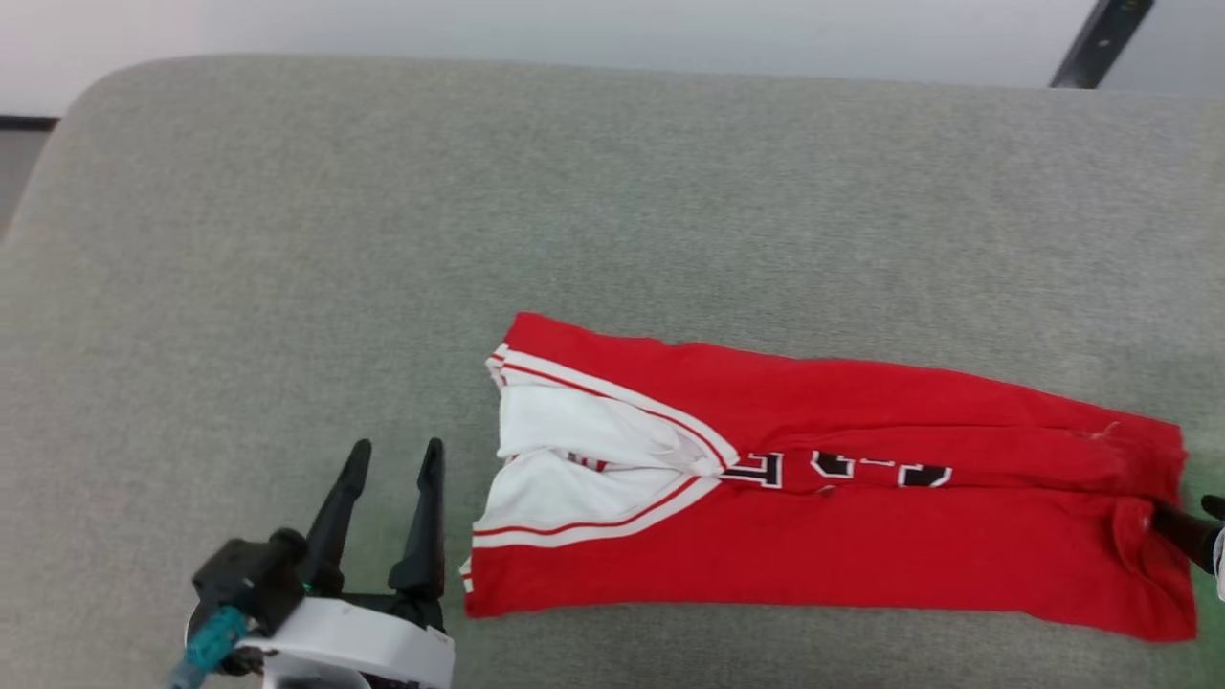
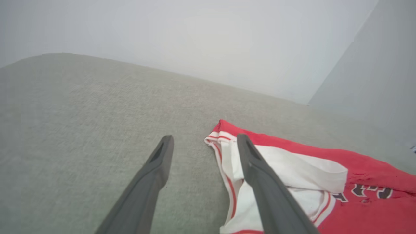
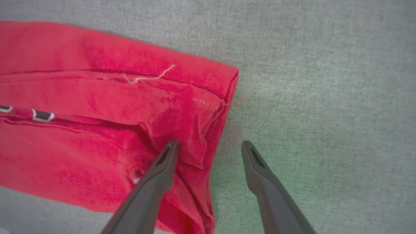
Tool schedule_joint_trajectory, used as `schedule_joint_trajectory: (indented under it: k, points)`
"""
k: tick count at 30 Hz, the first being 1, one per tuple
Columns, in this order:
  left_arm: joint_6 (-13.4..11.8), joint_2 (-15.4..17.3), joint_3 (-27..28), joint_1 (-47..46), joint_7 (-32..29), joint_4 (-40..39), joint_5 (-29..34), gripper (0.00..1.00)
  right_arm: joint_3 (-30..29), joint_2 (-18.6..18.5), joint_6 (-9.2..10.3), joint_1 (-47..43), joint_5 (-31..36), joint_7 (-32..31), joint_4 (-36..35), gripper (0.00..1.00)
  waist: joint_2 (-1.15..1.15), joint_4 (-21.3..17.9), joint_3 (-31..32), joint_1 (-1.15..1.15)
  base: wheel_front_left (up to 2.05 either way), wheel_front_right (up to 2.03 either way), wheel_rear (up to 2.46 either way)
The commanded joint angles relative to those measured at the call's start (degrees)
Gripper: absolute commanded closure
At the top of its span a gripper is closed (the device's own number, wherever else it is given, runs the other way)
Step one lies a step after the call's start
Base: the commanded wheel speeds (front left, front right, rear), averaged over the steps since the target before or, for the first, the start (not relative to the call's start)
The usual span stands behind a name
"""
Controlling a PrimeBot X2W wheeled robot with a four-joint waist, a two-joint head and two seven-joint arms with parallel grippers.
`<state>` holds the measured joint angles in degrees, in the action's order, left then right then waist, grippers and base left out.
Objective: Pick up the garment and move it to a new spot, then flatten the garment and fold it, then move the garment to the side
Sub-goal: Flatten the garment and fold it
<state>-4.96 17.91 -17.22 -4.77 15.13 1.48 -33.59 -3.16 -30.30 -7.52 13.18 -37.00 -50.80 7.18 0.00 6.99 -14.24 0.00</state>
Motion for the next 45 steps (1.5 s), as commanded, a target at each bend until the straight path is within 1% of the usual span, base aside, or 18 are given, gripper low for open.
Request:
schedule_joint_trajectory:
  k: [1,6,9,14,15,16,17,19,23,27,31,36,39,41,43,45]
  points:
    - [0.76,-1.23,1.18,0.78,-0.02,0.35,2.25,0.00,-0.57,0.25,0.07,0.59,-0.05,-1.50,0.33,0.00,0.00,1.41,-0.28,0.00,0.00,0.00,0.00]
    - [3.16,-5.47,4.89,1.71,-0.02,1.20,10.34,0.00,-1.75,1.51,0.06,1.82,1.54,-6.89,1.39,0.00,0.00,2.74,-0.31,0.00,0.00,0.00,0.00]
    - [5.03,-7.41,6.13,1.65,-0.02,2.19,13.63,0.00,-1.27,2.67,0.06,2.04,3.37,-8.90,2.42,0.00,0.00,3.12,-0.55,0.00,0.00,0.00,0.00]
    - [7.71,-10.54,8.18,0.47,-0.02,3.89,16.95,0.00,0.49,4.09,0.06,0.34,5.33,-10.70,4.25,0.00,0.00,3.67,-0.98,0.00,0.00,0.00,0.00]
    - [8.17,-10.98,8.63,0.34,-0.02,4.07,17.46,0.00,0.58,4.43,0.06,0.03,5.63,-10.38,4.36,0.40,0.00,3.70,-1.03,0.00,0.00,0.00,0.00]
    - [8.60,-11.38,9.05,0.22,-0.02,4.18,17.92,0.00,0.65,4.68,0.06,-0.20,5.75,-10.15,4.41,0.62,0.00,3.69,-1.13,0.00,0.00,0.00,0.00]
    - [9.05,-11.77,9.47,0.13,-0.02,4.26,18.28,0.00,0.79,4.87,0.06,-0.37,5.82,-9.84,4.38,1.00,0.00,3.66,-1.23,0.00,0.00,0.00,0.00]
    - [9.62,-12.29,10.26,0.06,-0.02,4.50,19.05,0.00,1.07,5.15,0.06,-0.50,5.92,-9.14,4.17,1.00,0.00,3.47,-1.32,0.00,0.00,0.00,0.00]
    - [10.56,-13.21,12.26,-0.09,-0.02,4.23,20.04,0.00,-0.46,5.28,0.06,0.18,5.80,-6.20,3.94,1.00,0.00,2.79,-0.98,0.00,0.00,0.00,0.00]
    - [11.23,-13.59,13.46,0.10,-0.02,5.10,20.59,0.00,-3.37,4.62,0.08,0.58,5.67,-3.01,3.72,1.00,0.00,2.18,-0.51,0.00,0.00,0.00,0.00]
    - [11.63,-14.12,14.93,0.69,-0.02,5.35,20.64,0.00,-7.97,2.86,0.08,0.72,6.29,0.38,3.93,1.00,0.00,1.14,-0.62,0.00,0.00,0.00,0.00]
    - [12.03,-14.36,15.71,0.90,-0.02,5.58,21.20,0.00,-15.05,0.10,0.08,0.03,8.63,4.22,6.85,1.00,0.00,0.33,-0.92,0.00,0.00,0.00,0.00]
    - [12.08,-14.57,16.17,1.12,-0.02,5.80,21.25,0.00,-17.56,-0.25,0.07,-0.78,10.07,5.25,6.76,1.00,0.00,-0.18,-0.71,0.00,0.00,0.00,0.00]
    - [12.17,-14.63,16.35,1.37,-0.02,6.05,21.42,0.00,-17.30,0.05,0.07,-1.31,10.65,5.35,5.58,1.00,0.00,-0.55,-0.32,0.00,0.00,0.00,0.00]
    - [12.26,-14.72,16.32,1.48,-0.02,6.35,21.67,0.00,-15.42,0.26,0.07,-1.90,10.03,5.35,3.28,1.00,0.00,-0.81,0.20,0.00,0.00,0.00,0.00]
    - [12.30,-14.79,16.37,1.78,-0.02,6.49,21.76,0.00,-12.72,1.86,0.06,-2.07,8.55,4.44,-0.31,1.00,0.00,-1.16,0.89,0.00,0.00,0.00,0.00]
